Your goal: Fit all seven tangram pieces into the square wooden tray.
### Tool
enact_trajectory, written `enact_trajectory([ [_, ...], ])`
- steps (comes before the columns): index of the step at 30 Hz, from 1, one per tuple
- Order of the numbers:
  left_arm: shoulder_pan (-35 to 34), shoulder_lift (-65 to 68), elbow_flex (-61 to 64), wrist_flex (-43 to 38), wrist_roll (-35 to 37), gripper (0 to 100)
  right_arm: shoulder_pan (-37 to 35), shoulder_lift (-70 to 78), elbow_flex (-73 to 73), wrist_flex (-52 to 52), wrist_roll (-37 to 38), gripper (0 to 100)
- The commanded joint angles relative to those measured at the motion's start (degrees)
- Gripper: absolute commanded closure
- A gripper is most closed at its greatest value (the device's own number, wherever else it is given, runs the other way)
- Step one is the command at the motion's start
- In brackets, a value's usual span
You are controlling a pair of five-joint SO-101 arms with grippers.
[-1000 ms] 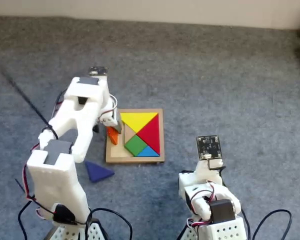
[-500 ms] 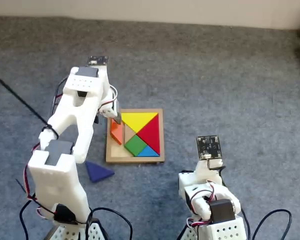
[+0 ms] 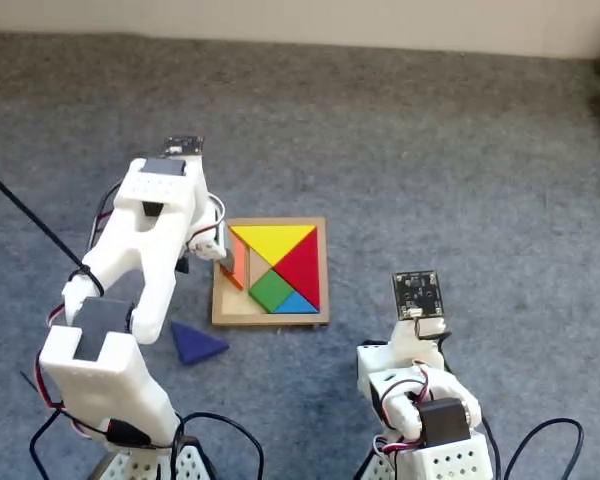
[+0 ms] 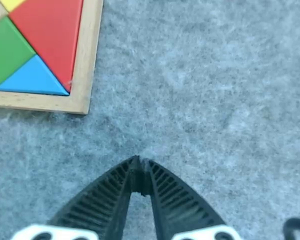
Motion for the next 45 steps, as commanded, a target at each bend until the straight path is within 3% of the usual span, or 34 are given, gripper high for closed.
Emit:
enact_trajectory([
  [1, -1.0, -1.5, 0.2, -3.4, -0.4, 76, -0.1, -1.1, 8.7, 0.3, -0.1, 99.3],
  [14, -0.3, -3.2, -2.7, -5.2, -0.4, 76, -0.1, -1.1, 8.7, 0.3, -0.1, 99.3],
  [23, -0.6, -15.9, 2.6, -3.6, -0.4, 76, -0.1, -1.2, 8.7, 0.4, -0.1, 99.3],
  [32, -9.3, -17.5, 11.4, -15.1, -0.4, 75, -0.1, -1.2, 8.7, 0.4, -0.1, 99.3],
  [45, -4.9, -17.5, 16.0, -21.2, -4.3, 75, -0.1, -1.2, 8.7, 0.4, -0.1, 99.3],
])
